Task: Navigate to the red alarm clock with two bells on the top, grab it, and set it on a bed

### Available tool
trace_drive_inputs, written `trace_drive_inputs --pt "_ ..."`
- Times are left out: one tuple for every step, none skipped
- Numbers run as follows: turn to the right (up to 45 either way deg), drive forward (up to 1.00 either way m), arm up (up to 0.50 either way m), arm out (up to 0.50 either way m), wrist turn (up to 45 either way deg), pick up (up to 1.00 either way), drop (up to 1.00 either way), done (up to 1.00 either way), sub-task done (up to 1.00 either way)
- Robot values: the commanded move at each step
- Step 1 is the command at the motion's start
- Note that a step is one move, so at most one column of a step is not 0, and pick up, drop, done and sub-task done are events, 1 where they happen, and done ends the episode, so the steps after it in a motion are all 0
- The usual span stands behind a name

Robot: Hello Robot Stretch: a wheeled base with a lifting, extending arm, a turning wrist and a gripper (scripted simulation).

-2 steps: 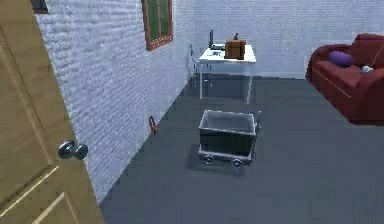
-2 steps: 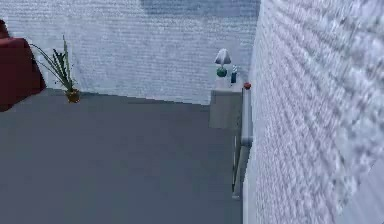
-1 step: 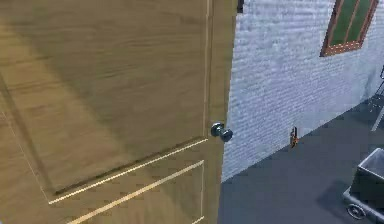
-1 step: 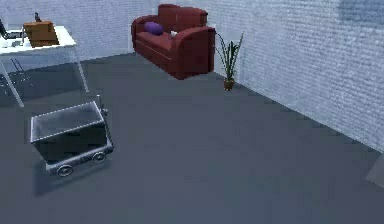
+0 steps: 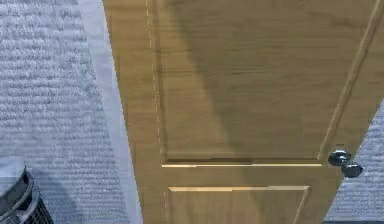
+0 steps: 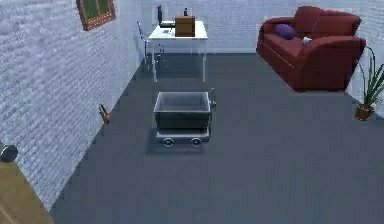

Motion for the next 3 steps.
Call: trace_drive_inputs --pt "0.0 0.30 0.00 0.00 0.0 0.00 0.00 0.00 0.00" --pt "-45.0 0.00 0.00 0.00 0.0 0.00 0.00 0.00 0.00" --pt "-45.0 0.00 0.00 0.00 0.0 0.00 0.00 0.00 0.00"
